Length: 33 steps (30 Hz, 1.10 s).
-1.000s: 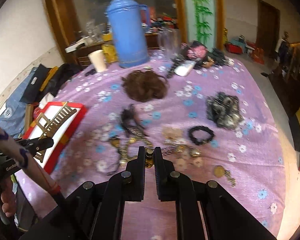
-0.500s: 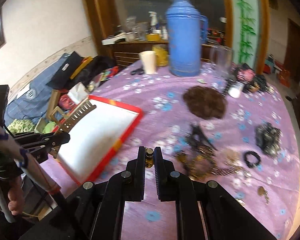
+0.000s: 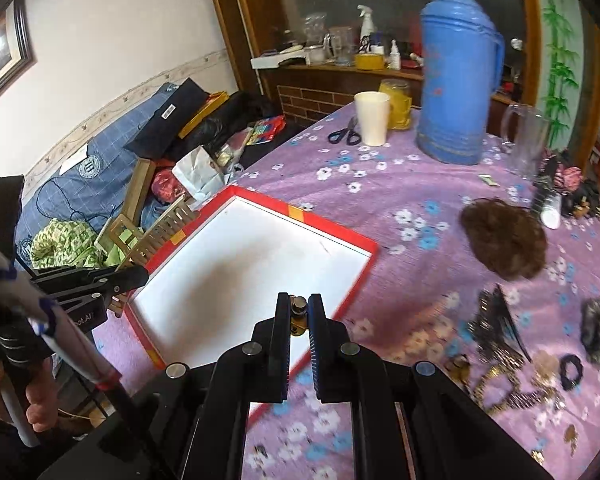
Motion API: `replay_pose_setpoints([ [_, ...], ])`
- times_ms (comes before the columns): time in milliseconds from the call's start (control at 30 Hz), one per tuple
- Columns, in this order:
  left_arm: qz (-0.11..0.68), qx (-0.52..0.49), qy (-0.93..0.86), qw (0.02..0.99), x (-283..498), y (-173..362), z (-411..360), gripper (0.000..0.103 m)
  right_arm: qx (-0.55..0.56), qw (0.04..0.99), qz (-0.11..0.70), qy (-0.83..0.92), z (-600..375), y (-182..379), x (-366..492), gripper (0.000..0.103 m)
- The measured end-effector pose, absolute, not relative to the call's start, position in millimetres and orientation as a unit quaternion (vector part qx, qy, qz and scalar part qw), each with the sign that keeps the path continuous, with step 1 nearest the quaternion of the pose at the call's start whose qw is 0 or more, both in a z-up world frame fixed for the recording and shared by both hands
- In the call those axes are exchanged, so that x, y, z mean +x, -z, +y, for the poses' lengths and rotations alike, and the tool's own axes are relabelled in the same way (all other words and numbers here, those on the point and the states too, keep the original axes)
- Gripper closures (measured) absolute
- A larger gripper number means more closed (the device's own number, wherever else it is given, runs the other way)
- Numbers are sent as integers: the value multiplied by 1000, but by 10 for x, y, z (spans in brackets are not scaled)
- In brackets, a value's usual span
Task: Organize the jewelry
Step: 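Lift the beige claw clip with the left gripper and carry it over the white tray, then lower the claw clip into the tray and open the left gripper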
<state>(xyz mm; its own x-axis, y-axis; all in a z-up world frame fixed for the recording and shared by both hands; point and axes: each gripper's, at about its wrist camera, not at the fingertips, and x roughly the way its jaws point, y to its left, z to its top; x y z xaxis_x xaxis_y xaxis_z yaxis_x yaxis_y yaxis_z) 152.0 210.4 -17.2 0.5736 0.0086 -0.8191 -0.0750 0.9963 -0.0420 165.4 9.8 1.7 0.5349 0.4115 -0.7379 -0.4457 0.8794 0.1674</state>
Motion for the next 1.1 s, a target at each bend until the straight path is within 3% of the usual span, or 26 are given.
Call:
replay_pose_setpoints([
  [600,506,-22,-27,862,2327,728,2361,92,-35,851,464,-242,668,534,2394,94],
  [1100,530,-14,-33,847,2520,1052,2421,92,-38,834,496,-237,779,936,2635,94],
])
